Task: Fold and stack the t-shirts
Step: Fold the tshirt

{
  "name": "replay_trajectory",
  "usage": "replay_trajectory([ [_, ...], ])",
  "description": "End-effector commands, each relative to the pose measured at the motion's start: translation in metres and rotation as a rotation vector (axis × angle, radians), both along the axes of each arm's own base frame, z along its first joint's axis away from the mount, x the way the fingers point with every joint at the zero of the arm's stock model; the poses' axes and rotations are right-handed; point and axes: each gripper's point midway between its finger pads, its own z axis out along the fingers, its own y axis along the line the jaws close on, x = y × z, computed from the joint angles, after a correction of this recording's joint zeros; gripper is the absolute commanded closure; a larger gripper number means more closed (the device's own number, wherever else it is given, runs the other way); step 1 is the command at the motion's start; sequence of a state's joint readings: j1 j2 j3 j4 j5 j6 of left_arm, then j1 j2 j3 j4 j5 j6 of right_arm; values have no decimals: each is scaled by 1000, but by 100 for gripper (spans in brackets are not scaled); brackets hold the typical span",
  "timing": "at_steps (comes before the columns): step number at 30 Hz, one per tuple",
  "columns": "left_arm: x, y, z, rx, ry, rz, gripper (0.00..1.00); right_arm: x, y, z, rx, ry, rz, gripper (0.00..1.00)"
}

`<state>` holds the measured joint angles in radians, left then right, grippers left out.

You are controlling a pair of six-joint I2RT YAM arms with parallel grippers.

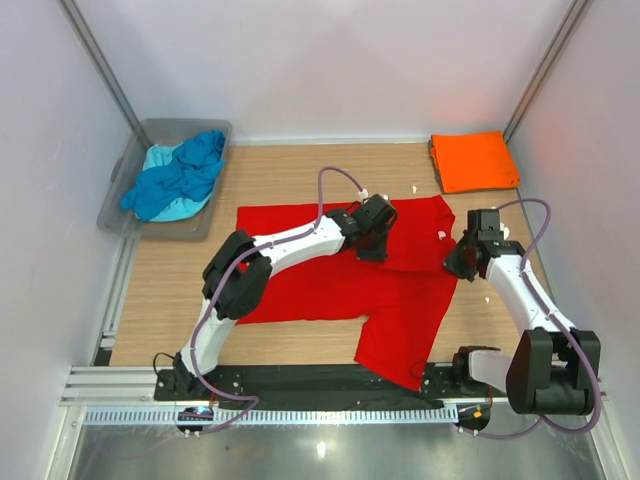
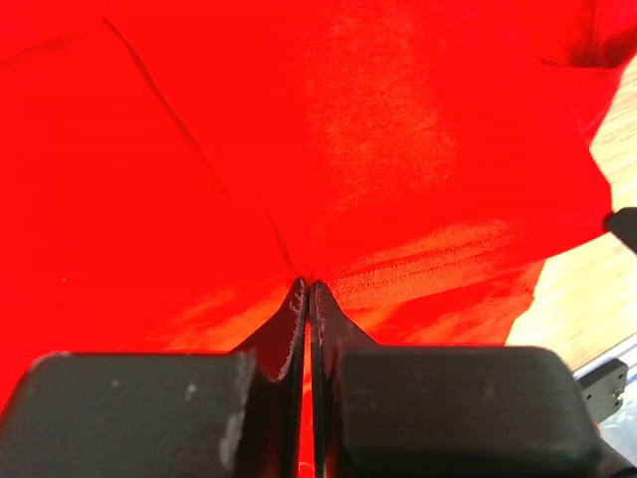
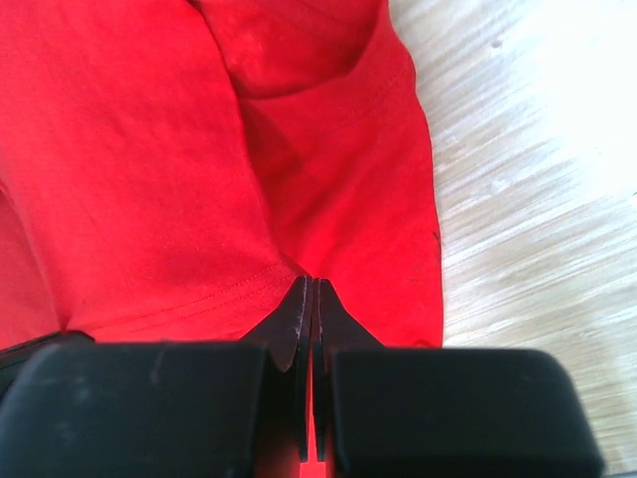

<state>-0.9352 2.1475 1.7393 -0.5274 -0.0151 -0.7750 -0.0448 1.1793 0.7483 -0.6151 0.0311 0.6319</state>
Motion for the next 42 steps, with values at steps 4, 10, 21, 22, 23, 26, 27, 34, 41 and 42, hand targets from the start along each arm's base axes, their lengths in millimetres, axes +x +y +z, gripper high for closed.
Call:
replay_trajectory([
  [4,-1,12,18,35,-38,-12,100,-7,6,-11,9,-19,-15,99],
  [10,-2,21,3,91,-34,-16,100,-8,8,-19,21,-54,-59,99],
  [21,-4,26,-23,150,-6,-23,100,-12,9,-26,5,-93,-117,99],
  [22,-4,27,-25,153,-4,-24,100,-11,10,-29,8,-92,-117,99],
  [23,-5,27,-27,158,0,-24,100,-11,10,-32,10,-85,-117,99],
  [26,-7,29,-36,175,14,-29,96,-11,11,-38,12,-65,-115,95],
  [27,-7,29,-37,178,14,-32,91,-8,11,-35,12,-72,-114,91],
  [34,-7,32,-17,160,-6,-55,74,14,2,3,-52,-113,-90,61],
  [41,44,89,32,189,-116,27,71,99,-1,42,-64,-235,46,55],
  [42,47,104,30,212,-116,45,71,117,-2,55,-65,-265,67,55],
])
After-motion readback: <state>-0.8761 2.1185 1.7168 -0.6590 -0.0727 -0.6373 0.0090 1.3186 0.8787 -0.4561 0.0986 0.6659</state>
